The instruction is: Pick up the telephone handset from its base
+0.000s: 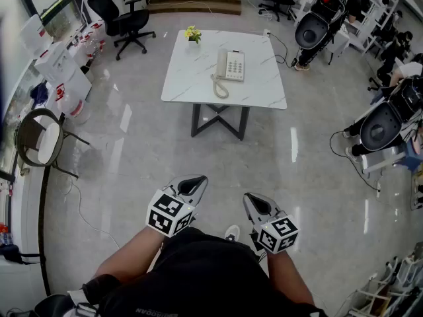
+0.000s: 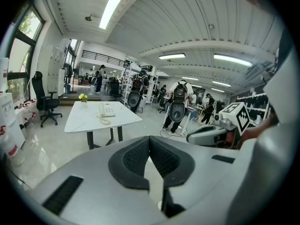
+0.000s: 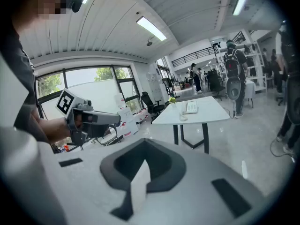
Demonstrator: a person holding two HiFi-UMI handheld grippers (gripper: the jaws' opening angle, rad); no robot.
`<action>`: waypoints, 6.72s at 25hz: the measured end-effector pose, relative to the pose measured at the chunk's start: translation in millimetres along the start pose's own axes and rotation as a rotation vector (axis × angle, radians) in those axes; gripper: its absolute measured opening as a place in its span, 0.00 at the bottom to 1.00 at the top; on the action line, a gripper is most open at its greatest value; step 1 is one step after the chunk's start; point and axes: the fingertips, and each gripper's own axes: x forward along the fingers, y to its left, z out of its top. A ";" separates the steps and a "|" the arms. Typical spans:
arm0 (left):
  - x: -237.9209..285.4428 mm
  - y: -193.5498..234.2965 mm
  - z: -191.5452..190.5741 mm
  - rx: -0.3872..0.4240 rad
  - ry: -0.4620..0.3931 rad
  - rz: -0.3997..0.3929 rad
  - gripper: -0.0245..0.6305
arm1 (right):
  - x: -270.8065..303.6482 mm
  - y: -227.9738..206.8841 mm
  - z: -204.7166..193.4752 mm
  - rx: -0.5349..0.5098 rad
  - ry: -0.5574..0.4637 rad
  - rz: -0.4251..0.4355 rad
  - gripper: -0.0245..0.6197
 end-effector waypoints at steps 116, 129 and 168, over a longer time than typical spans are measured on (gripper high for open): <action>198.5 138.4 118.0 -0.022 0.028 0.135 0.04 | 159.5 -205.0 140.5 0.101 -0.083 0.113 0.04; 229.2 173.5 129.9 -0.045 0.023 0.127 0.04 | 193.6 -233.6 147.5 0.096 -0.043 0.090 0.04; 336.8 418.9 234.7 0.002 0.065 -0.021 0.04 | 414.4 -308.6 291.3 0.089 -0.045 -0.096 0.04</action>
